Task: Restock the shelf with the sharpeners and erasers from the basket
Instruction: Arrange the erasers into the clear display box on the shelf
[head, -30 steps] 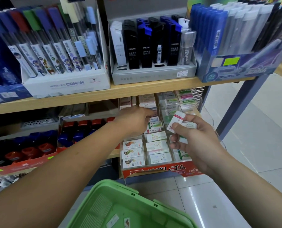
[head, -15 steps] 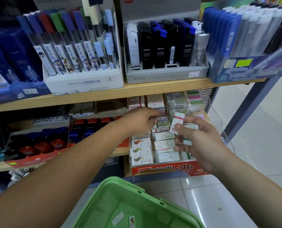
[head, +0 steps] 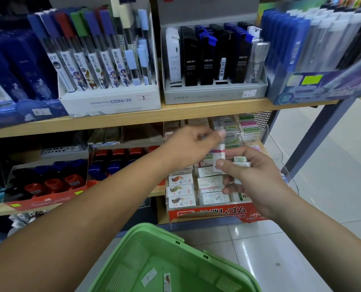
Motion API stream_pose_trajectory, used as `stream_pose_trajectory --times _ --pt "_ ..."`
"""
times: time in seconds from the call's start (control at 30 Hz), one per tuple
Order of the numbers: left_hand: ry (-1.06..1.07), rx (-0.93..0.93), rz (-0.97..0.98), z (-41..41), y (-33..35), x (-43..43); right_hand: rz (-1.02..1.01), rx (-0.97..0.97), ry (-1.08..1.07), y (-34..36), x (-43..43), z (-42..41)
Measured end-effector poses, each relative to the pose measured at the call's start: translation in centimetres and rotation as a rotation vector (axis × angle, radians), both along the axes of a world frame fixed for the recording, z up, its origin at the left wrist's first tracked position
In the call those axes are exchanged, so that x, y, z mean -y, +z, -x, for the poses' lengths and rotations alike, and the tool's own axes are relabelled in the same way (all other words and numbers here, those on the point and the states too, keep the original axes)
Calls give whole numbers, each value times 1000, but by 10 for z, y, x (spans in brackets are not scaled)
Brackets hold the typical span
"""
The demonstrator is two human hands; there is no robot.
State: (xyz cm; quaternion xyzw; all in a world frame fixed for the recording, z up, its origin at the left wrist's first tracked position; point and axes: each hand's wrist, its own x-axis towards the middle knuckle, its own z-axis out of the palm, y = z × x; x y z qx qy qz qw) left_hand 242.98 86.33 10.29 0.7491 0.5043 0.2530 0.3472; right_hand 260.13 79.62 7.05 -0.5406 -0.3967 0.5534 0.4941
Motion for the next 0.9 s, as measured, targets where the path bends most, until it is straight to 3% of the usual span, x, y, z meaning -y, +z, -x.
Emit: stream_pose_trajectory --times 0.1,0.23,0.5,0.57,0.73,0.83,0.9 --pt "-54 121 165 2 1 8 -55 38 16 1 1 5" --pt "-101 301 342 21 -1 7 -16 -88 -49 3 1 -4" --pt "-95 436 376 21 -4 6 19 -187 -29 6 3 -5" --pt "-53 437 354 20 -3 5 24 -174 -51 6 2 -5" --pt "283 311 212 13 -13 -10 54 -216 -96 7 1 -8" --pt "308 154 65 9 -33 -17 66 -231 -103 4 -1 -7" --pt "335 148 -4 8 -41 -22 79 -245 -106 2 -2 -8"
